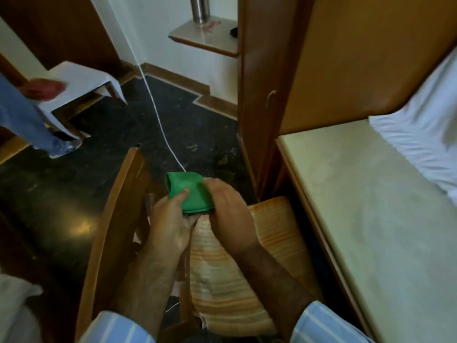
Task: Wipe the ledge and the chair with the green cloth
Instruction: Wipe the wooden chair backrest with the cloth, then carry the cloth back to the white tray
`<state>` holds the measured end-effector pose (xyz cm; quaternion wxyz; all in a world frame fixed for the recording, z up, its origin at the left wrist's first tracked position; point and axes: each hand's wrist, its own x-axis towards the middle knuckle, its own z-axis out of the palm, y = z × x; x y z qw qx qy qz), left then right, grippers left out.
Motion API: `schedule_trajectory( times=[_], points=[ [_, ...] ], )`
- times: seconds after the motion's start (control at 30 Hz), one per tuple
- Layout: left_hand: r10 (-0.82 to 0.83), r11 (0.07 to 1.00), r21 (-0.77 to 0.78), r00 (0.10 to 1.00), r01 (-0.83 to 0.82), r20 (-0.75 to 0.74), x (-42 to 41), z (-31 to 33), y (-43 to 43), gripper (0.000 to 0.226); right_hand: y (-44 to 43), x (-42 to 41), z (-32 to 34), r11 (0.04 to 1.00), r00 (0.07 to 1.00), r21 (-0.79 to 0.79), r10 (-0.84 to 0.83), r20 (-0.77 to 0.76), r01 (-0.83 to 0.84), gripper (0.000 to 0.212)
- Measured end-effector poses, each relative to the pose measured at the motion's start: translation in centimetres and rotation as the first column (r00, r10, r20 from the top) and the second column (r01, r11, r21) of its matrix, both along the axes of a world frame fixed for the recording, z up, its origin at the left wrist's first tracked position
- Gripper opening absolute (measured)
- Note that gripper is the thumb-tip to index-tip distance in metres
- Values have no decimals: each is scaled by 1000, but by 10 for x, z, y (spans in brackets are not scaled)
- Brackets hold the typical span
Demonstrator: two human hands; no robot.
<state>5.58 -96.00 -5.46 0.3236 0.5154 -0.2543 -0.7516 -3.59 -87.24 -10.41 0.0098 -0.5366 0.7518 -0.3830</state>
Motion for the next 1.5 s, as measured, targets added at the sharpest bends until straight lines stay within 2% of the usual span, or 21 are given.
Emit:
schedule_trajectory(
  times=[0.1, 0.13, 0.2, 0.27, 0.3, 0.33, 0.4, 0.43, 0.47, 0.5, 0.53, 0.57, 0.67, 0.77, 0.93, 1.17, 1.27, 1.37, 1.5],
  points=[
    [-93, 994, -60, 995, 90, -42, -20, 24, 18, 11, 26, -33, 20, 979, 969, 13, -205, 140, 205, 61],
    [-132, 990, -65, 989, 128, -62, -27, 34, 25, 11, 36, -44, 28, 959, 930, 16, -278, 241, 283, 62],
    [-210, 977, -71, 973, 203, -94, -37, 52, 36, 12, 56, -67, 45, 875, 763, 14, -429, 484, 483, 67],
    [-271, 962, -62, 955, 265, -120, -45, 68, 45, 12, 77, -87, 62, 762, 495, 67, -482, 723, 644, 71],
    [-295, 955, -56, 947, 290, -130, -49, 75, 50, 12, 87, -94, 71, 732, 331, 83, -402, 854, 676, 69],
    [-325, 946, -55, 936, 321, -135, -54, 81, 55, 13, 97, -101, 81, 722, 159, 76, -252, 955, 688, 61],
    [-402, 916, -66, 906, 397, -134, -66, 91, 67, 14, 119, -110, 104, 732, -118, 36, 61, 991, 681, 35],
    [-439, 898, -69, 889, 434, -128, -73, 95, 75, 15, 132, -112, 117, 740, -218, 22, 170, 961, 673, 35],
    [-473, 881, -72, 873, 467, -117, -80, 99, 84, 15, 147, -115, 129, 746, -292, 7, 252, 923, 666, 46],
    [-495, 869, -70, 862, 490, -107, -87, 104, 94, 16, 163, -120, 139, 745, -321, -10, 299, 899, 667, 56],
    [-505, 863, -62, 857, 501, -104, -93, 107, 103, 18, 178, -125, 148, 744, -317, -20, 308, 897, 668, 60],
    [-519, 854, -50, 847, 517, -111, -102, 110, 114, 23, 196, -129, 158, 742, -273, -25, 277, 921, 670, 57],
    [-619, 784, -33, 775, 620, -127, -128, 118, 154, 32, 255, -141, 181, 719, -117, -16, 135, 984, 695, 23],
    [-731, 681, -79, 672, 728, -117, -153, 124, 206, 27, 321, -149, 193, 670, -81, 33, 40, 996, 742, 8],
    [-870, 492, -199, 485, 848, -82, -189, 131, 315, 29, 454, -153, 201, 514, -71, 65, -7, 997, 855, 5],
    [-971, 234, -287, 241, 929, -13, -202, 137, 499, 22, 646, -119, 205, 298, -48, 36, 33, 998, 954, 9],
    [-988, 143, -310, 156, 940, 19, -197, 139, 576, 22, 726, -94, 206, 209, -41, 53, -63, 997, 976, 12],
    [-995, 65, -313, 84, 947, 46, -188, 135, 651, 28, 803, -56, 205, 138, -39, 70, -215, 976, 988, 2],
    [-998, -50, -304, -36, 951, 52, -158, 127, 748, 25, 902, 4, 200, 76, -55, 94, -410, 911, 993, 8]
  ],
)
